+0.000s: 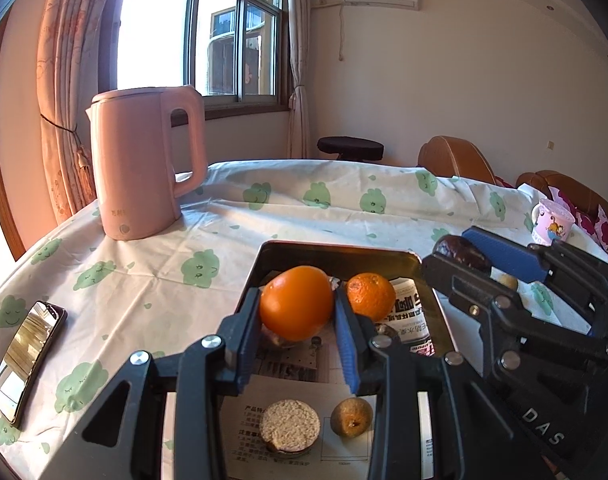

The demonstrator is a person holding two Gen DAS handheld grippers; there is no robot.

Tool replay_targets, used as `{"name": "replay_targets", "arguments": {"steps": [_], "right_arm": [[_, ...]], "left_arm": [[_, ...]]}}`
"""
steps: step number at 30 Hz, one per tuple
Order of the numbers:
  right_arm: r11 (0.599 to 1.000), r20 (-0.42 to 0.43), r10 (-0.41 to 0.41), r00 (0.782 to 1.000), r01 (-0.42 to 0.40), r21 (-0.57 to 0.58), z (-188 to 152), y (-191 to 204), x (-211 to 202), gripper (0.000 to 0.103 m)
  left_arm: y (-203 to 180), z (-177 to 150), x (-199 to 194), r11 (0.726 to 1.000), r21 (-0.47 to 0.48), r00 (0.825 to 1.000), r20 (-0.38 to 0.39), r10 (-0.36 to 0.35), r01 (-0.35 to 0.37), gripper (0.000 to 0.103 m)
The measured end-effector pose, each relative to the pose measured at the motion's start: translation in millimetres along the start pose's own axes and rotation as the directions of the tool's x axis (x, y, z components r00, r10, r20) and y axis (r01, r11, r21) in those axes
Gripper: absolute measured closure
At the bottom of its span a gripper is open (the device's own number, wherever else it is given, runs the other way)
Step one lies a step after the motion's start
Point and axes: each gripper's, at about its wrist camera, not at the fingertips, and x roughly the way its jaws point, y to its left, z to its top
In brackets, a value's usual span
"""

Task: Organize fruits
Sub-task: 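Lower the held orange and mangosteen over the tin with both grippers, then open both grippers to drop the orange and mangosteen into the tin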

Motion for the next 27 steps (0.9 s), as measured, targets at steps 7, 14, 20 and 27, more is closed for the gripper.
{"name": "replay_targets", "arguments": {"steps": [7, 14, 20, 27], "right_arm": [[1.0, -0.066, 0.011, 0.998, -0.011, -0.002, -6, 2, 15, 0.065], [1.0, -0.125, 0.024, 0.992, -0.024, -0.001, -11, 2, 26, 0.065], [0.999, -0.157, 0.035, 0.987, -0.036, -0.008, -13, 3, 32, 0.065], [0.999, -0.185, 0.051, 0.981, -0.054, -0.01, -14, 3, 36, 0.065]], "left_arm": [[4, -2, 9, 1.0, 0.003, 0.999, -0.039, 0.002, -0.002, 0.066], [4, -2, 16, 1.0, 0.005, 0.998, -0.07, 0.002, -0.001, 0.066], [5, -2, 20, 1.0, 0.005, 0.996, -0.088, -0.002, 0.003, 0.067], [5, -4, 22, 1.0, 0.011, 0.995, -0.095, 0.009, -0.008, 0.067]]}}
